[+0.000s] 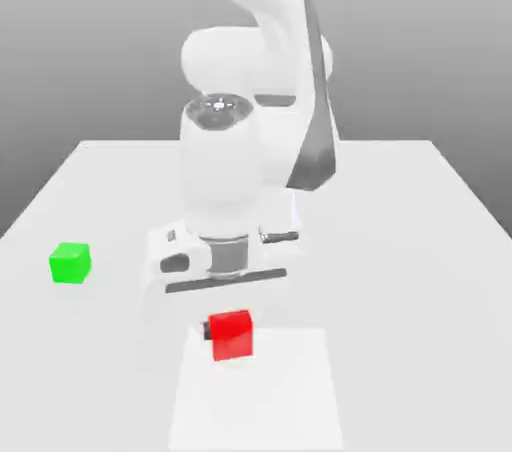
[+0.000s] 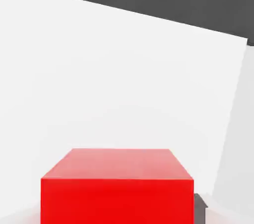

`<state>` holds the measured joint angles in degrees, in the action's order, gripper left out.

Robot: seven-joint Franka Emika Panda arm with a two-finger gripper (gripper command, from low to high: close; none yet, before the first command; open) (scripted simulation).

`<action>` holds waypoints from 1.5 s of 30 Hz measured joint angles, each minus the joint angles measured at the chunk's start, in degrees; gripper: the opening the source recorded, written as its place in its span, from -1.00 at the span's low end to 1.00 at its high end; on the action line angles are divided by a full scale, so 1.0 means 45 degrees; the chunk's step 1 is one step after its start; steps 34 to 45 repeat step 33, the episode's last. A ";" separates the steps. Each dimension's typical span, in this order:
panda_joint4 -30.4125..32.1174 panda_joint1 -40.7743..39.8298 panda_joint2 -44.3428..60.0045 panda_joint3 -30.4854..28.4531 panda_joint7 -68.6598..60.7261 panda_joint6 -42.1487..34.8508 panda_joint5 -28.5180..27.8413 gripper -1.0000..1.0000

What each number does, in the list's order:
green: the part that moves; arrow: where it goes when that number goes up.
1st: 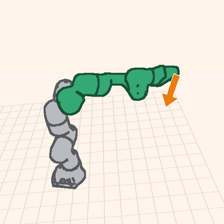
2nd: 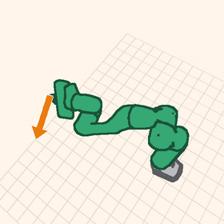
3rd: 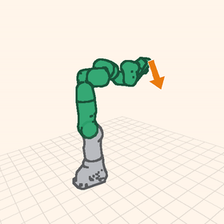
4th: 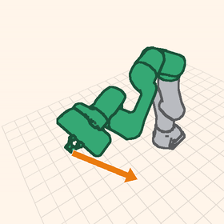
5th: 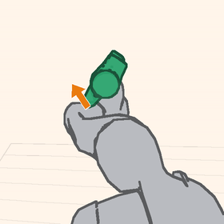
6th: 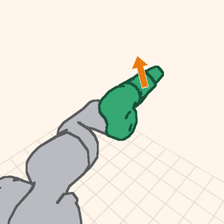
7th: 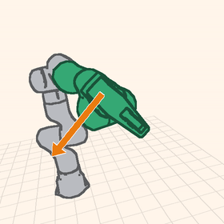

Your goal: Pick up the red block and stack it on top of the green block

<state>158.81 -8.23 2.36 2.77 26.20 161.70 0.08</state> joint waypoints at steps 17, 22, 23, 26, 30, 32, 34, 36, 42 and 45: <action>0.0944 -0.5442 -0.2283 -0.4608 0.6504 -0.1576 -0.2208 -1.00; 0.1211 -0.7540 -0.3039 -0.5842 0.8359 -0.1841 -0.2411 -1.00; 0.1223 -0.7642 -0.2816 -0.5979 0.8409 -0.1594 -0.2290 -1.00; 0.1209 -0.7488 -0.1601 -0.6159 0.7905 -0.0428 -0.1390 -1.00; 0.1152 -0.7539 0.0139 -0.5436 0.6188 0.1121 0.1084 1.00; 0.1152 -0.7539 0.0139 -0.5436 0.6189 0.1121 0.1084 1.00; 0.1152 -0.7539 0.0139 -0.5436 0.6189 0.1121 0.1084 1.00; 0.1152 -0.7539 0.0139 -0.5436 0.6189 0.1121 0.1084 1.00; 0.1152 -0.7539 0.0139 -0.5436 0.6189 0.1121 0.1084 1.00; 0.1152 -0.7539 0.0139 -0.5436 0.6189 0.1121 0.1084 1.00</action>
